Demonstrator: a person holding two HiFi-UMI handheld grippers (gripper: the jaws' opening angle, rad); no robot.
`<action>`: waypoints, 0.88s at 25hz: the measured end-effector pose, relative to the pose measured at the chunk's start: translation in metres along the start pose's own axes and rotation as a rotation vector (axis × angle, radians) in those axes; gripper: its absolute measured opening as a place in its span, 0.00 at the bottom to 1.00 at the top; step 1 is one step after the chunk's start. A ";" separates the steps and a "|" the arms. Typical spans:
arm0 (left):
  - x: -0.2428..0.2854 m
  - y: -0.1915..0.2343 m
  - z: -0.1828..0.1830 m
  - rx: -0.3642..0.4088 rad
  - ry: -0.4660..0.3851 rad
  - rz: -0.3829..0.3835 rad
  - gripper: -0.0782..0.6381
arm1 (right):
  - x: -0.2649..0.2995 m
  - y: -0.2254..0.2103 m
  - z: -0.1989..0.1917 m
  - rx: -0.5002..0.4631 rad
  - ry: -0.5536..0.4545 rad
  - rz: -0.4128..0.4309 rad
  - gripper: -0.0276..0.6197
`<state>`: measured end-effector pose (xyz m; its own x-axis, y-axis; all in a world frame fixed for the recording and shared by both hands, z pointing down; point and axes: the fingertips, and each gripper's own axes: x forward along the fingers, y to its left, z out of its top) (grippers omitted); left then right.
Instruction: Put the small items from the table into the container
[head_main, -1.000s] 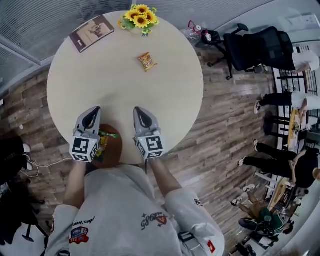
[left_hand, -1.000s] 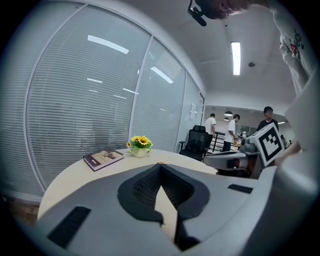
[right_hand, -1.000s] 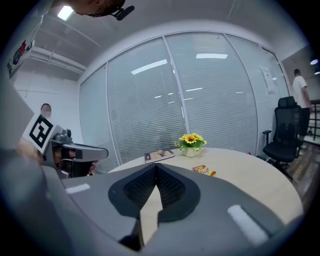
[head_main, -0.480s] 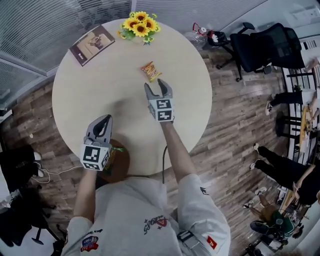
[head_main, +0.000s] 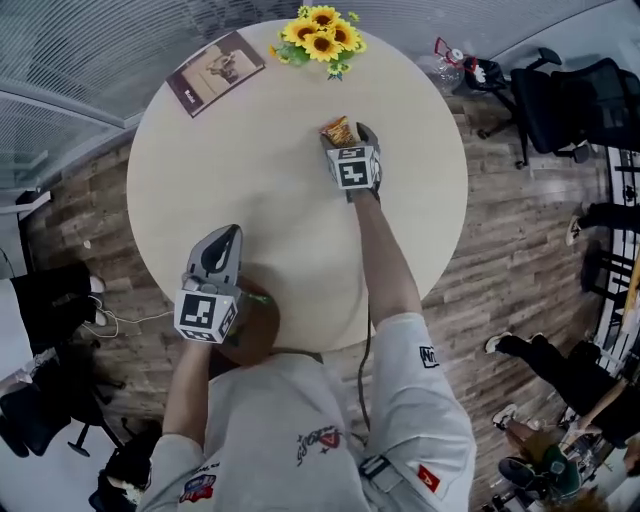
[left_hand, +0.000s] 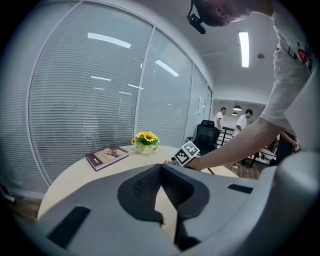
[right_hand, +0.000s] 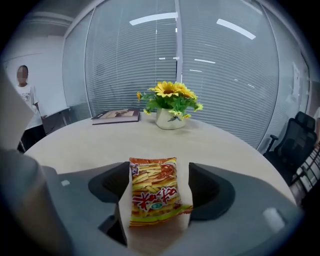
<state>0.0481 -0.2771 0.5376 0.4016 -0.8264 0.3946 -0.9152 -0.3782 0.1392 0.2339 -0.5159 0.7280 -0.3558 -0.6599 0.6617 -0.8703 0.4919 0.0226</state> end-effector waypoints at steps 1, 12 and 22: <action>0.000 0.002 -0.002 -0.001 0.004 0.006 0.11 | 0.004 -0.001 -0.003 -0.009 0.018 0.002 0.58; -0.010 0.008 -0.002 0.007 0.003 0.022 0.11 | -0.005 0.012 -0.023 0.002 0.112 0.049 0.35; -0.038 0.012 0.003 0.037 -0.024 -0.015 0.11 | -0.106 0.089 -0.001 -0.047 -0.022 0.118 0.35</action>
<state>0.0218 -0.2519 0.5216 0.4163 -0.8301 0.3709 -0.9074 -0.4054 0.1110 0.1949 -0.4015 0.6603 -0.4628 -0.6077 0.6454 -0.8053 0.5926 -0.0195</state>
